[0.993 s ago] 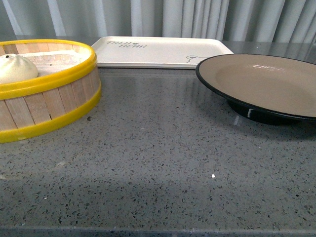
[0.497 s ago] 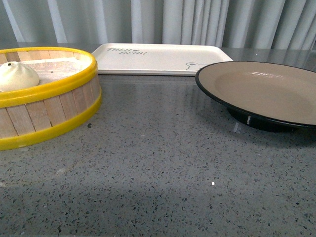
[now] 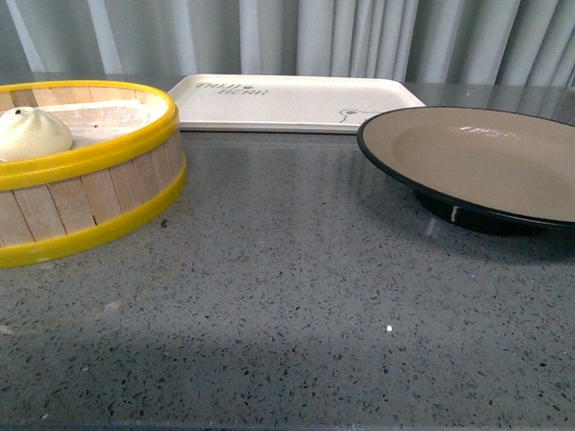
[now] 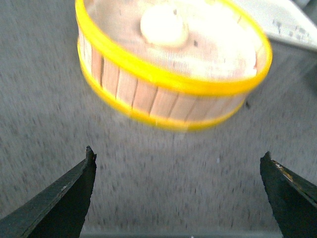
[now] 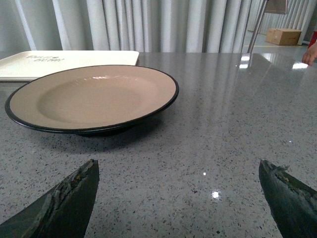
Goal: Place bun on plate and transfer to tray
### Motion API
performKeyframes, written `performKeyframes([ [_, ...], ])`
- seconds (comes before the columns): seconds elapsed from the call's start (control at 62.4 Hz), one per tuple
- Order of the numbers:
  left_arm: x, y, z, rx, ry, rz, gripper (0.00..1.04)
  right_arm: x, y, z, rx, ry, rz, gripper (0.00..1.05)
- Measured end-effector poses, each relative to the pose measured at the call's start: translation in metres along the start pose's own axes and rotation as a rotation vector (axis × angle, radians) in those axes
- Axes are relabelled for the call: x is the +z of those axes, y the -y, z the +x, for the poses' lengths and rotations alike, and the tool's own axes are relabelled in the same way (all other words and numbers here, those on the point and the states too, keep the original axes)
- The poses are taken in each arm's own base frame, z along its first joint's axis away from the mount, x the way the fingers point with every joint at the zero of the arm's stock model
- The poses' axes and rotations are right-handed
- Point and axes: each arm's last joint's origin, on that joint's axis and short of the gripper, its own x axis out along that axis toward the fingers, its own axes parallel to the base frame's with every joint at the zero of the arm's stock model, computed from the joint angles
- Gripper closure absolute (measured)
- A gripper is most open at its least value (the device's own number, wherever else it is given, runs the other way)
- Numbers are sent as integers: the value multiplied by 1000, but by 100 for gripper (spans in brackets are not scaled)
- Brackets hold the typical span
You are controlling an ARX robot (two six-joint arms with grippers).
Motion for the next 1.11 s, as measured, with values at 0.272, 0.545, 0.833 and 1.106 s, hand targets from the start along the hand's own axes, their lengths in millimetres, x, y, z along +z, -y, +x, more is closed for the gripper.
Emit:
performKeyframes([
  [0.272, 73, 26, 45, -32, 77, 57, 7, 0, 0, 0, 0, 0, 0, 9],
  [0.545, 117, 60, 113, -33, 13, 172, 7, 0, 0, 0, 0, 0, 0, 9],
  [0.833, 114, 57, 148, 43, -86, 251, 7, 0, 0, 0, 0, 0, 0, 9],
  [1.106, 102, 50, 158, 62, -162, 283, 7, 0, 0, 0, 0, 0, 0, 9],
])
